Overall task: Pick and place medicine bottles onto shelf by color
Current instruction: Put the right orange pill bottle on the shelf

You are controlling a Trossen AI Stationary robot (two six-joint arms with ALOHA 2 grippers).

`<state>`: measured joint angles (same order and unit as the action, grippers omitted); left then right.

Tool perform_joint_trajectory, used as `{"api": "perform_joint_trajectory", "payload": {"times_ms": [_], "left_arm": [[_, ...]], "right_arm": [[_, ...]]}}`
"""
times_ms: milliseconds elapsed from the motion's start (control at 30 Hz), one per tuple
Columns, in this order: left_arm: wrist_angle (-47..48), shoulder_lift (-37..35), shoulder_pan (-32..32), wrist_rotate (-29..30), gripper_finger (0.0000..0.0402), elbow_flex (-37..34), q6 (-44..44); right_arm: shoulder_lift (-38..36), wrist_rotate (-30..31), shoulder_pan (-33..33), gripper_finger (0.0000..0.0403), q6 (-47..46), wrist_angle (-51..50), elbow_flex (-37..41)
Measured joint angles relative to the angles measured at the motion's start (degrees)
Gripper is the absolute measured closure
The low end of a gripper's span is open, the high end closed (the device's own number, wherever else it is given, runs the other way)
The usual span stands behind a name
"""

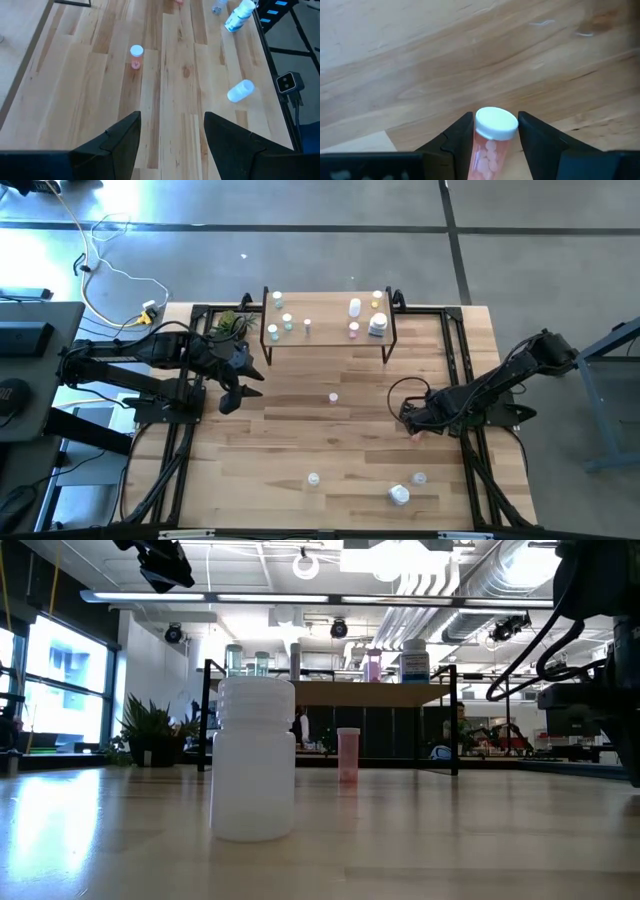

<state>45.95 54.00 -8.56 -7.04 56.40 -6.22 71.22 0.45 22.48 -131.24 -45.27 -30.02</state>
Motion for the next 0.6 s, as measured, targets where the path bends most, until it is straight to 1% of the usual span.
{"api": "perform_joint_trajectory", "payload": {"times_ms": [333, 433, 600], "left_arm": [[0.0, 0.0, 0.0, 0.0, 0.0193, 0.0, 0.0], [0.0, 0.0, 0.0, 0.0, 0.0193, 0.0, 0.8], [0.0, 0.0, 0.0, 0.1, 0.0193, 0.0, 1.0]], "right_arm": [[0.0, 0.0, 0.0, 0.0306, 1.3, 0.3, 0.0], [0.0, 0.0, 0.0, 0.0308, 2.4, 0.9, 0.0], [0.0, 0.8, 0.0, 0.0299, 6.3, 2.2, -1.3]]}}
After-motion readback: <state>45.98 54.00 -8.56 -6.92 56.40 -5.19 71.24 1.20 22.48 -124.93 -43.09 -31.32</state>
